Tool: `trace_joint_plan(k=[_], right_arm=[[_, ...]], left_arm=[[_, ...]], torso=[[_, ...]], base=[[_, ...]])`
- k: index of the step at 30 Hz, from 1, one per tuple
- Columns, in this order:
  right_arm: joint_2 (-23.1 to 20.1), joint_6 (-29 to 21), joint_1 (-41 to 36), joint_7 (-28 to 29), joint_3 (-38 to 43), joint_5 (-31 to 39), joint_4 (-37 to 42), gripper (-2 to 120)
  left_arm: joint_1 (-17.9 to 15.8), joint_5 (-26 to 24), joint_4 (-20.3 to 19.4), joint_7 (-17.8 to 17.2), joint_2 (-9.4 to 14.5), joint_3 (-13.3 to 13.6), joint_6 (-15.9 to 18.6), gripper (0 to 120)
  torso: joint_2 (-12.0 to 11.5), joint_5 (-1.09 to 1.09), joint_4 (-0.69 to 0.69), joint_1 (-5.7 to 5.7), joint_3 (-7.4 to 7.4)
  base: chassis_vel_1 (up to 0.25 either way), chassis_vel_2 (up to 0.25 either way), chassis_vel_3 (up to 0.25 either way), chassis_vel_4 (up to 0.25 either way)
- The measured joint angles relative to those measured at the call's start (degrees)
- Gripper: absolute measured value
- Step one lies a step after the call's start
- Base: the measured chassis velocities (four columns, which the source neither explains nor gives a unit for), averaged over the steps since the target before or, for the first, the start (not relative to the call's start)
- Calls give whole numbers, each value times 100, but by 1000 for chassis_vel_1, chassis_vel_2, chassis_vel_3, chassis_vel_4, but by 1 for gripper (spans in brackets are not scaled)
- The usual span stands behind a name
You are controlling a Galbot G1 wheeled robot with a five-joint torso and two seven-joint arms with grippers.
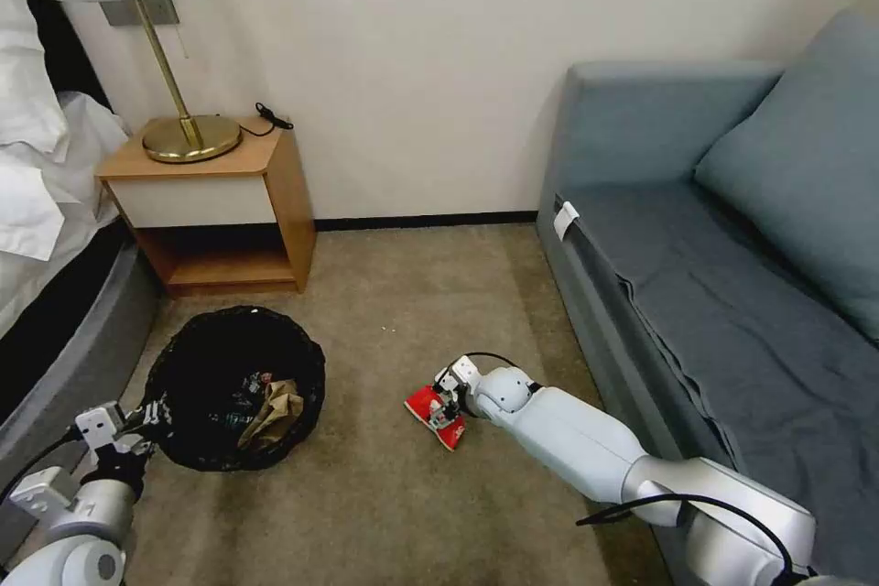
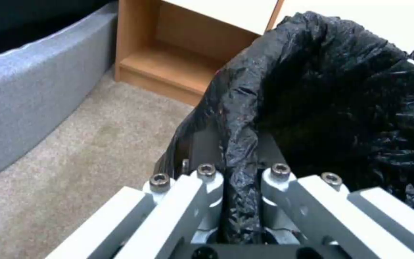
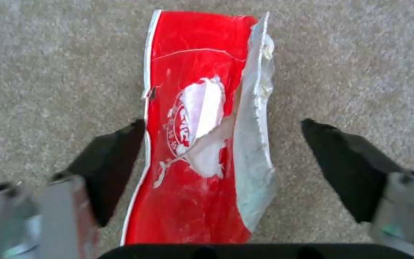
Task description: Pick up the trash bin, then pick up the garbage on the floor and place it into the trash bin.
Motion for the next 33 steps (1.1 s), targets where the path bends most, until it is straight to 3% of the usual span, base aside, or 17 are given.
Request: trace_joint_plan(k=[6,16,23,33], right_arm=[[29,97,-51,21,9,-81,-87,57],[79,203,-106,103,53,-153,-154,28],[76,286,-159,257,138,-156,-94,0],[-191,272,-315,701,506,36,629,0]], left_arm=[[21,7,18,3,-22,-2,-11,4],[51,8,14,8,-42,-46,-22,4],[80,12,-26,8,-84,-62,-25,4],[84,40,-106,-9,-142,-10,0,4]], torso=[[0,0,0,0,0],[0,0,0,0,0],[0,1,1,0,0],[0,1,0,0,0]], base=[[0,0,0,0],[0,0,0,0],[0,0,0,0],[0,0,0,0]])
